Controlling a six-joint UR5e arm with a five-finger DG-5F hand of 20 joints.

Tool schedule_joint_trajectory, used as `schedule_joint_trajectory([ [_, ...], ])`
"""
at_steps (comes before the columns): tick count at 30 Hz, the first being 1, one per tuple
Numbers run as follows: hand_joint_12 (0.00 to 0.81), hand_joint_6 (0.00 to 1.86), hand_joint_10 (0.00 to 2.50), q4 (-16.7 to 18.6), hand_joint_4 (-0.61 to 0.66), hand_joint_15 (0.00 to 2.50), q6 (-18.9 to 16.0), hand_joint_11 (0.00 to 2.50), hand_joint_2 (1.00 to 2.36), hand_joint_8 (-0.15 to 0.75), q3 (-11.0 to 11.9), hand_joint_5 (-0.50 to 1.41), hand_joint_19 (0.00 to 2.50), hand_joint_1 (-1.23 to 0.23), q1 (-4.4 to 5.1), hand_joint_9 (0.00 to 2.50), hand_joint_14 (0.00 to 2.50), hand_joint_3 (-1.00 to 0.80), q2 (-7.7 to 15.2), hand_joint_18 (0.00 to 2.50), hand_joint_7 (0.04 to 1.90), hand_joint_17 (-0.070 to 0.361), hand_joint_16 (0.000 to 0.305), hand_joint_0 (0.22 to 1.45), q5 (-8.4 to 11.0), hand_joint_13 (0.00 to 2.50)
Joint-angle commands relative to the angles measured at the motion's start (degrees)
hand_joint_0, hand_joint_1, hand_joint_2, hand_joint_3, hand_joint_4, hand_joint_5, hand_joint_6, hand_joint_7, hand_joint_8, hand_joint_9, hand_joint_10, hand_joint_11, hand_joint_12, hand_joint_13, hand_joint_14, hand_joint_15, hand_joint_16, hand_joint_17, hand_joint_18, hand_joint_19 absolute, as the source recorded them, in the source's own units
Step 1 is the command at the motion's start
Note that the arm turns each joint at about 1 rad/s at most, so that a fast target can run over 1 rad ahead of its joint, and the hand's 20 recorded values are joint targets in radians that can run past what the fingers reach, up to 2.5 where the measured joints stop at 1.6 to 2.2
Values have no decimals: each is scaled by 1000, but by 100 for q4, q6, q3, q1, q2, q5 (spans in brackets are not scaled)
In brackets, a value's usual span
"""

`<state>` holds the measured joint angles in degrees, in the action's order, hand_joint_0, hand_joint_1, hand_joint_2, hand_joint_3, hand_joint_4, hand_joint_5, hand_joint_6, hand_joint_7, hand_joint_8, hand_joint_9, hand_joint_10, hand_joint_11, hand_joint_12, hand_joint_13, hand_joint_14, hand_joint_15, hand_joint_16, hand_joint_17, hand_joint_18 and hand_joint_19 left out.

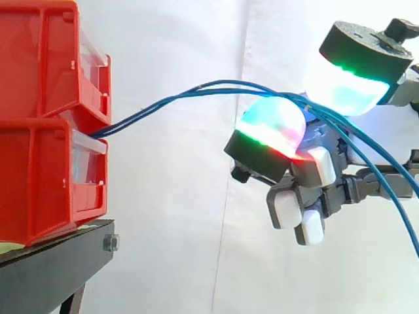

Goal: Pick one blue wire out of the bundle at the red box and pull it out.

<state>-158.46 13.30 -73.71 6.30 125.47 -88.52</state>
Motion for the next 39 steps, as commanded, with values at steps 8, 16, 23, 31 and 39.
schedule_joint_trajectory([
  [8, 444, 872, 19, -19, 253, 384, -3, 586, 1010, 364, -3, -151, 560, -738, 38, 1021, 13, -378, 4, 810, 1043, 132, 59, 562, 1, 882],
  [16, 444, 864, 17, -19, 265, 383, -3, 605, 1011, 367, -3, -137, 561, -734, 56, 1069, 13, -358, 4, 826, 1102, 131, 58, 578, 1, 906],
  [23, 446, 870, 20, -19, 276, 385, -3, 606, 1015, 371, -3, -141, 553, -768, 56, 1072, 13, -299, 4, 832, 1143, 130, 58, 609, -16, 916],
  [31, 446, 905, 19, -19, 259, 392, -3, 612, 1016, 368, -3, -181, 551, -882, 56, 946, 13, -290, 4, 816, 1032, 130, 58, 647, -16, 890],
  [39, 444, 910, 19, -1, 295, 402, -3, 626, 1011, 364, -3, -193, 550, -898, 56, 913, 14, -359, 4, 821, 972, 131, 58, 633, -25, 882],
])
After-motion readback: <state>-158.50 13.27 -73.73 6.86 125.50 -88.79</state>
